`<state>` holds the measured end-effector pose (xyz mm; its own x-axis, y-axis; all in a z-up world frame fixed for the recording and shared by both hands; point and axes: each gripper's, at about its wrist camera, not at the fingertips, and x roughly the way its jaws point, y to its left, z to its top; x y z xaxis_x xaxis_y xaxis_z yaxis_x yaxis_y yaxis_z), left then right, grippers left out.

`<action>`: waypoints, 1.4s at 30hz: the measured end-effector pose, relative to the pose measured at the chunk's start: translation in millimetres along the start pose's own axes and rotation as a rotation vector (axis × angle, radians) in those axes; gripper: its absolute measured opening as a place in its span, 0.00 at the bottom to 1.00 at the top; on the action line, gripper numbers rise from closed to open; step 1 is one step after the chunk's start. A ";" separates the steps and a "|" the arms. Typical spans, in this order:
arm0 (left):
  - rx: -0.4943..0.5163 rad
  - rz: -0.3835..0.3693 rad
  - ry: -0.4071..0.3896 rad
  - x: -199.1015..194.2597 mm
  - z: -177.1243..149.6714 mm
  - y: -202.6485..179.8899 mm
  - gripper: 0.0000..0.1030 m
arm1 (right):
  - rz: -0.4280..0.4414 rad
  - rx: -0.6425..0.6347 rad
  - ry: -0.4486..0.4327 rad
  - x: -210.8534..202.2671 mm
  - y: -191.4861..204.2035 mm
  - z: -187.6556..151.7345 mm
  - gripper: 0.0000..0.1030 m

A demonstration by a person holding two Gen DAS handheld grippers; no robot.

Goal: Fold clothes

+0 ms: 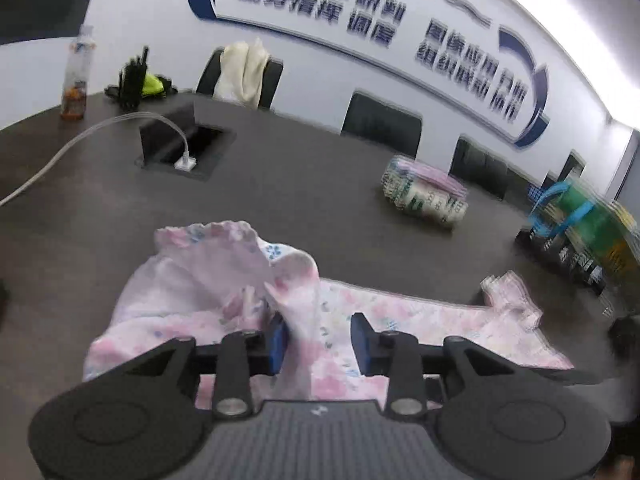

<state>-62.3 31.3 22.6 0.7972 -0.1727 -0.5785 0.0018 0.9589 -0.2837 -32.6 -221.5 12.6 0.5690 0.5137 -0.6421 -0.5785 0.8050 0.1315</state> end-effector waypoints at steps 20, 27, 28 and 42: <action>0.021 -0.037 0.004 9.7 -15.1 19.9 0.30 | -0.142 -0.052 -0.032 -8.1 -10.4 -11.4 0.29; -0.030 -0.042 0.009 5.9 -9.6 22.4 0.34 | -0.238 0.069 -0.112 -55.0 -45.3 -25.6 0.33; -0.035 -0.052 0.001 4.3 -7.7 21.5 0.39 | -0.235 0.091 -0.135 -67.4 -50.1 -27.7 0.37; 0.091 -0.071 -0.014 15.9 -11.4 -11.8 0.44 | -0.228 0.610 -0.100 -109.1 -120.2 -76.3 0.51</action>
<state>-56.4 14.7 8.0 0.8013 -0.2383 -0.5487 0.1130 0.9610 -0.2523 -69.8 -396.9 9.2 0.7068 0.3117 -0.6351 -0.0184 0.9055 0.4239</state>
